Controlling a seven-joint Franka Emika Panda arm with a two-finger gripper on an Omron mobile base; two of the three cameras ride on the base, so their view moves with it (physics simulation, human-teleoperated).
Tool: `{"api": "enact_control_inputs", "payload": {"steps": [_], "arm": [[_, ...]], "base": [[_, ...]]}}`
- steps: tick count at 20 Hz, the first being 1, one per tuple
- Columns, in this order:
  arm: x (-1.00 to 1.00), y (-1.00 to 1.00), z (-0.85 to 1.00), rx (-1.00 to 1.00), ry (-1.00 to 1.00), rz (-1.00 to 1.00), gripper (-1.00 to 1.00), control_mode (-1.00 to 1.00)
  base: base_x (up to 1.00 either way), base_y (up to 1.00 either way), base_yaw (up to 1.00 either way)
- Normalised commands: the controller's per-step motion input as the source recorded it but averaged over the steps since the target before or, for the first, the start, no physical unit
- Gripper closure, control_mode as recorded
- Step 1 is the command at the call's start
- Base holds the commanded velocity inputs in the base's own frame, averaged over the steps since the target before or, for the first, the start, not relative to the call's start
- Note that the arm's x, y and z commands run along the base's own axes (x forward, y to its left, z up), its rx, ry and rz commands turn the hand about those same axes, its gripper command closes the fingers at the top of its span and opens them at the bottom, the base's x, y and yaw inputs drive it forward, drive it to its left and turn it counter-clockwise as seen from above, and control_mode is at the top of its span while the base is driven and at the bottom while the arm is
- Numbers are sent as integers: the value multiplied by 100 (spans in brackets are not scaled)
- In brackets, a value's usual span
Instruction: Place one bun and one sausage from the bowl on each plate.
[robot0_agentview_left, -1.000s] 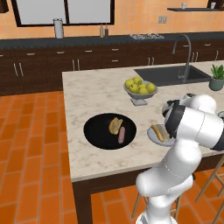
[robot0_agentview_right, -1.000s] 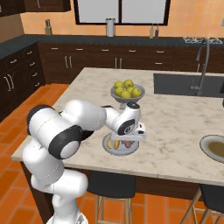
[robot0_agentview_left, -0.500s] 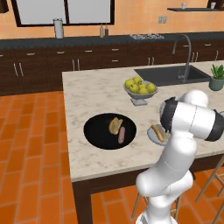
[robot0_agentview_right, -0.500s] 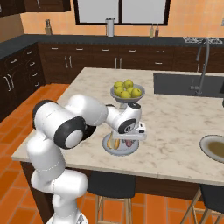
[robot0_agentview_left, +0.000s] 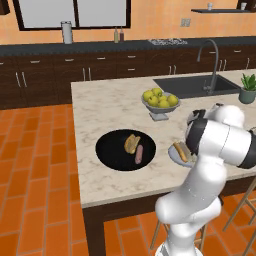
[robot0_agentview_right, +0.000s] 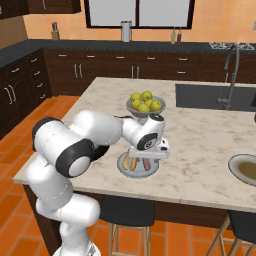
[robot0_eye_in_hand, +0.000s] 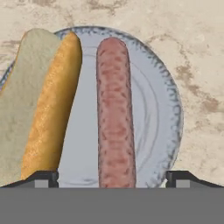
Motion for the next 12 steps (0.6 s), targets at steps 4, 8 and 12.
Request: {"api": "enact_control_inputs", "payload": {"steps": [4,8,12], "arm": [[-52,2,68,0,0,0,-100,-100],[-15,39,56,0,0,0,-100,-100],[0,64,34,0,0,0,-100,-100]], "base": [[0,0,0],[0,0,0],[0,0,0]]}}
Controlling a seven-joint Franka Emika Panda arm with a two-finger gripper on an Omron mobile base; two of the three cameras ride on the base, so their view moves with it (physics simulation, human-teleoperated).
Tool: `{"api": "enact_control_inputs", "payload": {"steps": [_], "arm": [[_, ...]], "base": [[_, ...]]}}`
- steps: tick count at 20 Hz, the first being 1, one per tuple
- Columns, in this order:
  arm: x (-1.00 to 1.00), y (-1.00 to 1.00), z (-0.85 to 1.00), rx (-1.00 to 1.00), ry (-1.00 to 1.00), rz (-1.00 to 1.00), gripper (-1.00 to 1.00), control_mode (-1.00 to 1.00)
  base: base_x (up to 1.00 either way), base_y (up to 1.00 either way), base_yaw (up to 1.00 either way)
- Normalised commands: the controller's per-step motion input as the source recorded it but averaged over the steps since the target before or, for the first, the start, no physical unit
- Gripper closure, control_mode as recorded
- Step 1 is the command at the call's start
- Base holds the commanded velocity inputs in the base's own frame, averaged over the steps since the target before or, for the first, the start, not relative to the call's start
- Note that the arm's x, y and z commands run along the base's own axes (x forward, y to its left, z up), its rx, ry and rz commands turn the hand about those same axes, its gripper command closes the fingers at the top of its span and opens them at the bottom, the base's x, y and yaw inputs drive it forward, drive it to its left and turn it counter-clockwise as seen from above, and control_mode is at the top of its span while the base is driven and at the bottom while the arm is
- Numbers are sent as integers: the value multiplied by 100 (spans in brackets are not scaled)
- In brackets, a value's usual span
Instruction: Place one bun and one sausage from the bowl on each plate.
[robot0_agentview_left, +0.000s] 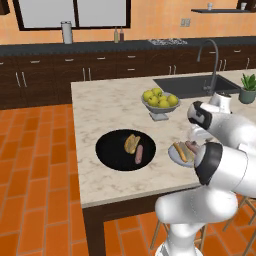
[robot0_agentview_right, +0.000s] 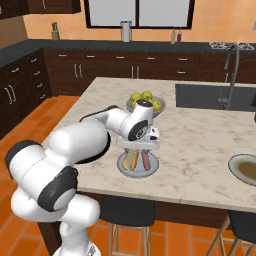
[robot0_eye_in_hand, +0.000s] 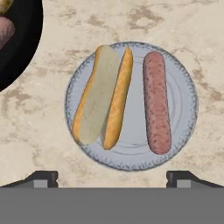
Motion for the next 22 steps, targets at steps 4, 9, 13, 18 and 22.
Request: {"api": "enact_control_inputs", "payload": {"steps": [4,9,13,18,22], "arm": [[0,61,27,0,0,0,-100,-100],[0,63,17,0,0,0,-100,-100],[1,68,0,0,0,0,-100,-100],[0,56,0,0,0,0,-100,-100],[0,46,0,0,0,-1,-100,-100]], "base": [[0,0,0],[0,0,0],[0,0,0],[0,0,0],[0,0,0]]}}
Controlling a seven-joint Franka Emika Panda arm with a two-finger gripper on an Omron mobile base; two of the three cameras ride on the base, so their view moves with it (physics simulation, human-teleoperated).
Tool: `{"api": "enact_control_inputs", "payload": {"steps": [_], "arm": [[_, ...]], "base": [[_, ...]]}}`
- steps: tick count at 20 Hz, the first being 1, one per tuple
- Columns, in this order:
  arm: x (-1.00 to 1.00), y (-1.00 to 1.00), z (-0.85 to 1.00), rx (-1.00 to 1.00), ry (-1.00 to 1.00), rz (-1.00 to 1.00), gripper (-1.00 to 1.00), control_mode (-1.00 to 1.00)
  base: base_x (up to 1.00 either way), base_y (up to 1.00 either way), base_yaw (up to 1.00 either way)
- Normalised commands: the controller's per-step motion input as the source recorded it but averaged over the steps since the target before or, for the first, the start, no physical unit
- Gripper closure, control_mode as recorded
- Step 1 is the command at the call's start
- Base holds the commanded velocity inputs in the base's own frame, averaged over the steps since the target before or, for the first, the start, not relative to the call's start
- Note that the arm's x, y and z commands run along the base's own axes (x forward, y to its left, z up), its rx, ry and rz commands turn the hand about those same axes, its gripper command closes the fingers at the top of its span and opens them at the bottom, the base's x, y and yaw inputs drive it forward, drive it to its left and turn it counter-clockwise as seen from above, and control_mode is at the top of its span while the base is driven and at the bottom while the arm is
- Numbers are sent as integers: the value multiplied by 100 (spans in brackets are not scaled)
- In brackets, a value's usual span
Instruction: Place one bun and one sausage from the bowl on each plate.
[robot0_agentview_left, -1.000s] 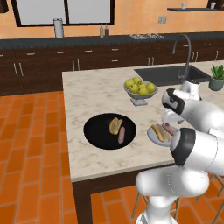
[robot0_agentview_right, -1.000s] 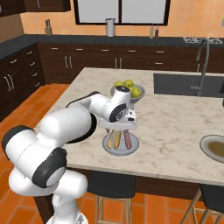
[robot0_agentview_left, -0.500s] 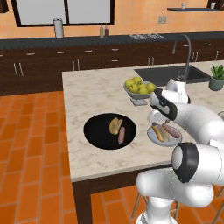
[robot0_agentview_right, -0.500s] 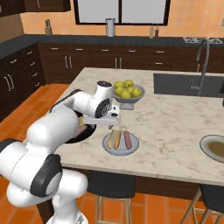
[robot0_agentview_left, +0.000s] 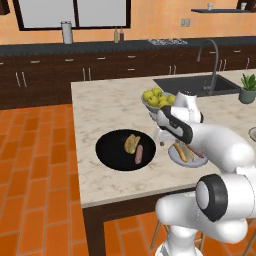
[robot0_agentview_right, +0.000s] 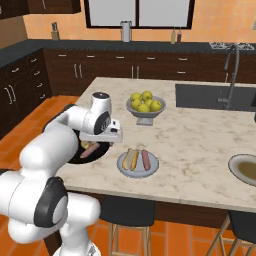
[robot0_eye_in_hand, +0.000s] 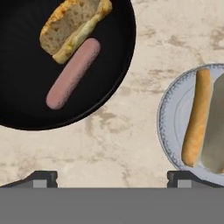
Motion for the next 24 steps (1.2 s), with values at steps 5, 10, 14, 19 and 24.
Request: {"api": "enact_control_inputs", "payload": {"steps": [5,10,14,19,24], "arm": [[0,33,0,0,0,-2,-100,-100],[0,39,-2,0,0,-1,-100,-100],[9,71,0,0,0,-8,-100,-100],[19,44,-16,-1,0,-8,-100,-100],[30,6,-41,-1,0,-1,-100,-100]], "base": [[0,0,0],[0,0,0],[0,0,0],[0,0,0],[0,0,0]]}}
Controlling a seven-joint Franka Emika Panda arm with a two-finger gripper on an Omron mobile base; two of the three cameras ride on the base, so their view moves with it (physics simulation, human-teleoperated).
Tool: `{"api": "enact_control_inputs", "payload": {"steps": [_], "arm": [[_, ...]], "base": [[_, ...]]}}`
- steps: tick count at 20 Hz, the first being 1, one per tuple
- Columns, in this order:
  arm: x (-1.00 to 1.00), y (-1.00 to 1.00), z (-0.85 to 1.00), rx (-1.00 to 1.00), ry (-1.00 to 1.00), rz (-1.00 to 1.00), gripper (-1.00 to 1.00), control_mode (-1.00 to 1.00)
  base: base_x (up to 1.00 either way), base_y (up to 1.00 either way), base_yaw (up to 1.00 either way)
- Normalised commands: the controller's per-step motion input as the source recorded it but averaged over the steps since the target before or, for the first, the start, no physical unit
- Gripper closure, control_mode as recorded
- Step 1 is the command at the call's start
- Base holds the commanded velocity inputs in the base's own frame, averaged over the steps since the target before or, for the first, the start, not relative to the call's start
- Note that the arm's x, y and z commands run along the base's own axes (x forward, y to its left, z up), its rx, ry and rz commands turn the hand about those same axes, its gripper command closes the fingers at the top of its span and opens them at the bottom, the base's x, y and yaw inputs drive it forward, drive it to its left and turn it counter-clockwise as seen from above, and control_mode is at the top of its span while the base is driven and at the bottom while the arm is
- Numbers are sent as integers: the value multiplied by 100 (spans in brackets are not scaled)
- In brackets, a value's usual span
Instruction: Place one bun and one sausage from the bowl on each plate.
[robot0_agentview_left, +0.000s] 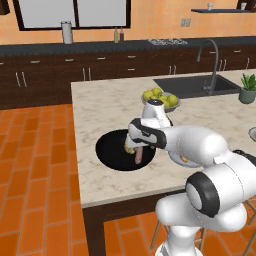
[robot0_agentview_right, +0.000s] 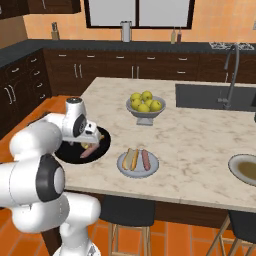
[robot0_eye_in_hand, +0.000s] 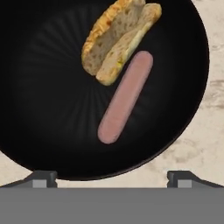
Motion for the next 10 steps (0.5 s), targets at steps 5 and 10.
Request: {"api": "enact_control_inputs", "payload": {"steps": [5,10], "arm": [[20,5,-53,-4,0,0,-100,-100],[15,16,-31,-5,0,0,-100,-100]], "base": [[0,0,0],[0,0,0]]}}
